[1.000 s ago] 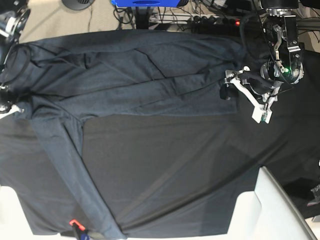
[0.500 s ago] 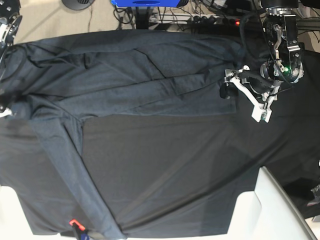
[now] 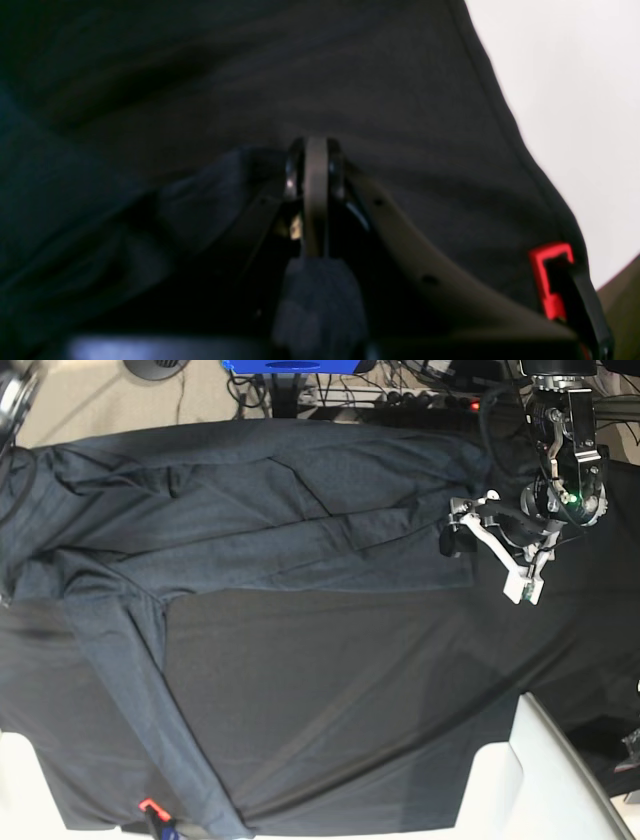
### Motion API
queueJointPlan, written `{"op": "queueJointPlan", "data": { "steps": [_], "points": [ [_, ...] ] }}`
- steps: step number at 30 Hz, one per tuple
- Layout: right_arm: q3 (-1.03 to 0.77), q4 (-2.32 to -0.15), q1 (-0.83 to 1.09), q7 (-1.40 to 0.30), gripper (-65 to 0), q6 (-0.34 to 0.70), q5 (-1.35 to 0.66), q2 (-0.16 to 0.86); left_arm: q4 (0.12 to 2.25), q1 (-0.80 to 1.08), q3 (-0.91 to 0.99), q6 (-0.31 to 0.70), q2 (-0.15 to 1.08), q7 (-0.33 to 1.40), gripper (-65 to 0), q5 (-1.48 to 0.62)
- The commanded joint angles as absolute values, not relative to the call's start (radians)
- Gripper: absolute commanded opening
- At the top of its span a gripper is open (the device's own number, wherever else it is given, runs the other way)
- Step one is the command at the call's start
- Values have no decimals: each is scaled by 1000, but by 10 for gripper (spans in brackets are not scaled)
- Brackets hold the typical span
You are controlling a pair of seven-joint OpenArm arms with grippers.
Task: Fold the T-shirt properly
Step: 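Hold the shirt's side edge with the right gripper while the left gripper rests, then raise the left gripper off the shirt and move it toward the collar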
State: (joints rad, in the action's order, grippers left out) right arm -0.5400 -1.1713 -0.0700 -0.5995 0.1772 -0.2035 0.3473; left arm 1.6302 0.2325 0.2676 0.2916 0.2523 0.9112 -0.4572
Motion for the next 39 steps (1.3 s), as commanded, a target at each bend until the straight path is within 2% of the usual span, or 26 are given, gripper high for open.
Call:
{"op": "queueJointPlan", "data": {
  "steps": [1,3,7,9,15,21,27,32,39],
  "points": [
    [-556,-1259,-67,-633,-650,222,-228,329,1632,226,272,297,265,900,-109,-467],
    [-644,-1349,-45,-725,-590,303,-294,285,1618,222,272,297,265,900,-109,-467],
    [-759,-1397,-67,-891,-365,384,-366,236,1610,222,272,297,265,900,-109,-467],
    [-769,-1388,-73,-894,-329,381,-366,228,1612,223,272,297,266,900,-109,-467],
    [-771,-1310,-97,-894,-330,381,-367,226,1618,252,389,300,259,895,-109,-473],
    [-771,-1247,-105,-845,-332,381,-369,225,1620,367,463,315,269,704,-110,-470],
    [-771,-1188,-105,-823,-332,381,-369,226,1598,467,544,558,278,573,-110,-475],
    [-771,-1155,-105,-794,-332,381,-369,225,1598,489,618,682,257,567,-110,-475],
    [-771,-1115,-108,-785,-332,381,-369,226,1598,489,651,698,248,570,-110,-467]
  ]
}}
